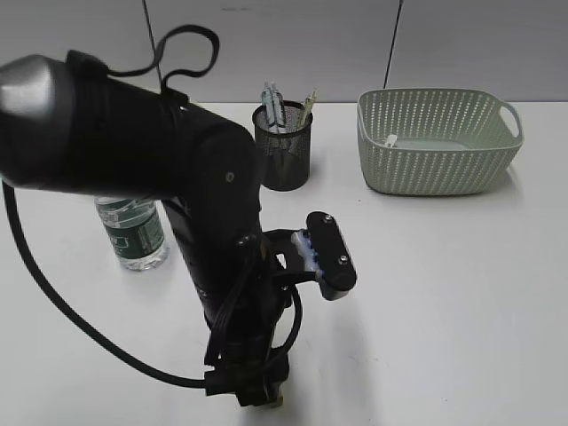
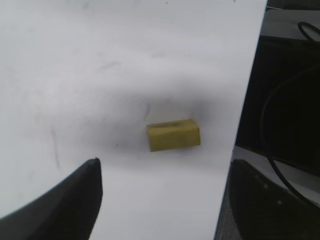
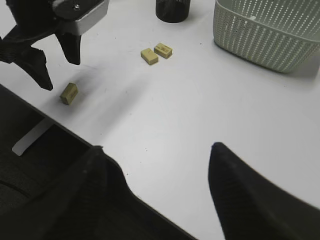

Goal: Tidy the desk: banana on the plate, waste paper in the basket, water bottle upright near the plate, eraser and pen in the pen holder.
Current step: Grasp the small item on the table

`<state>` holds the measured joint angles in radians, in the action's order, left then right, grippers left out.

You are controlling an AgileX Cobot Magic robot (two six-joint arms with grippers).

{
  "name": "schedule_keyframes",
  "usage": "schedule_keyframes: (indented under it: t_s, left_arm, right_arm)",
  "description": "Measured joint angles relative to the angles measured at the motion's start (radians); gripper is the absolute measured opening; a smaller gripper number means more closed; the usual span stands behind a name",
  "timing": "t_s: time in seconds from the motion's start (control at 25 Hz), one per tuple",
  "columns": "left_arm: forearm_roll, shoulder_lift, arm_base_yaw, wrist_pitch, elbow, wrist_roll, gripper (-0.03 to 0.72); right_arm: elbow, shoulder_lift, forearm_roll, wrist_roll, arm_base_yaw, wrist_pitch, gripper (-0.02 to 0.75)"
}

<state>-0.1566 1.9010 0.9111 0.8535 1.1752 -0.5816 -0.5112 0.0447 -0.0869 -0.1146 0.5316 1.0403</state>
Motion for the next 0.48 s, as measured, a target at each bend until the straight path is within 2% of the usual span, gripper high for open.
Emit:
schedule_keyframes:
  t_s: [0.48]
  left_arm:
    - [-0.06, 0.065, 0.001, -0.07, 0.0, -0.005, 0.592]
  right_arm:
    - [0.0, 0.0, 0.003, 0.0, 0.0, 0.0, 0.507]
